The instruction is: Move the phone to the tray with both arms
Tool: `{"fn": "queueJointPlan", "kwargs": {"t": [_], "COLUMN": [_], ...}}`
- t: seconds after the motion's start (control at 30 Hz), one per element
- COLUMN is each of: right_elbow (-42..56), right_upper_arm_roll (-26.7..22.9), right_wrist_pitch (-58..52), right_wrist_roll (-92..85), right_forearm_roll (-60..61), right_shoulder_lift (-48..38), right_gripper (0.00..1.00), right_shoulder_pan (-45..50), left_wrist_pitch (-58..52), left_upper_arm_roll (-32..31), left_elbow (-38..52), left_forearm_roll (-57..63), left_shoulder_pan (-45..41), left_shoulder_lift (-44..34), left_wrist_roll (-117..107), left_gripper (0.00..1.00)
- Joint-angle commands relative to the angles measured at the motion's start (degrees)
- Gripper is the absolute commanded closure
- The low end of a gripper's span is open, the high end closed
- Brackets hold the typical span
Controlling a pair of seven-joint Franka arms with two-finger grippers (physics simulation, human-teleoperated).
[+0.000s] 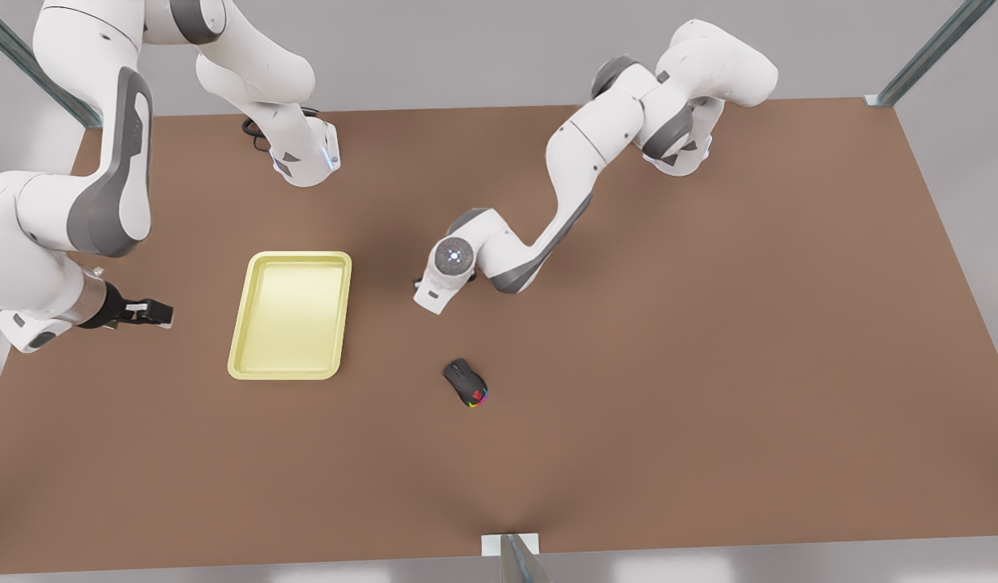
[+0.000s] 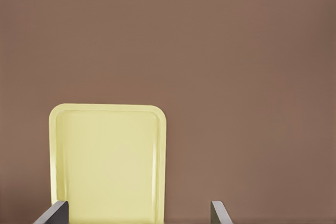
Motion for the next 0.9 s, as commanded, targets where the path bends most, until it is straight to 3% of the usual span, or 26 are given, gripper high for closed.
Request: {"fn": "queueJointPlan", "kwargs": {"t": [0.0,0.03,0.07,0.2,0.27,0.33,0.4,0.43,0.47,0.5,0.6,0.63,0.73,0.87], "right_elbow": [0.01,0.01,0.01,0.10,0.36,4.14,3.97,3.79,3.62,2.82,0.81,-0.43,-7.63,-13.17], "right_upper_arm_roll": [0.00,0.00,0.00,0.00,0.26,4.48,11.60,14.59,14.59,14.59,14.59,14.59,14.59,14.59], "right_wrist_pitch": [-0.04,-0.04,-0.04,-0.56,-0.48,0.23,1.54,3.83,5.32,6.46,9.01,10.77,20.08,26.42], "right_wrist_roll": [-0.56,-0.65,-0.65,-1.26,-0.82,-0.21,9.36,13.32,17.63,20.44,30.46,35.38,50.06,56.57], "right_forearm_roll": [0.04,0.04,0.04,0.04,0.30,7.07,6.89,6.89,6.28,4.61,4.52,3.30,2.41,3.12], "right_shoulder_lift": [0.02,0.03,0.03,0.29,0.29,2.40,3.72,5.38,6.44,7.41,11.36,12.06,13.03,13.38], "right_gripper": [0.00,0.00,0.00,0.00,0.00,0.00,0.00,0.00,0.00,0.00,0.00,0.00,0.00,0.00], "right_shoulder_pan": [-0.06,-0.06,-0.06,-0.42,-0.07,0.64,0.73,1.77,5.64,9.86,18.21,21.03,27.97,28.15], "left_wrist_pitch": [5.52,6.75,7.63,7.20,-27.59,-39.47,-43.35,-39.85,-26.57,-28.04,-37.63,-38.42,-38.42,-38.34], "left_upper_arm_roll": [-0.05,-0.05,-0.05,0.03,2.49,10.05,22.44,21.84,17.26,16.91,16.64,17.26,17.35,17.09], "left_elbow": [0.04,0.04,0.04,-0.31,-0.40,-0.31,-0.31,-8.45,-25.60,-26.94,-23.17,-18.16,-18.07,-18.24], "left_forearm_roll": [-0.24,-0.24,-0.24,-0.86,1.25,5.39,5.74,5.82,8.02,8.99,6.98,3.89,3.19,3.19], "left_shoulder_pan": [0.47,0.73,0.64,1.25,17.33,30.17,30.79,32.98,36.15,36.15,36.06,36.15,36.06,36.06], "left_shoulder_lift": [-0.03,0.06,-0.03,-0.90,-16.89,-27.00,-30.70,-36.65,-46.42,-48.45,-48.46,-47.84,-47.49,-45.99], "left_wrist_roll": [-11.84,-11.49,-11.57,-11.22,20.48,51.68,69.90,69.29,68.58,68.40,68.32,68.32,69.02,69.20], "left_gripper": [0.24,0.09,0.00,0.00,0.00,0.00,0.00,0.00,0.00,0.00,0.00,0.00,0.00,0.00]}}
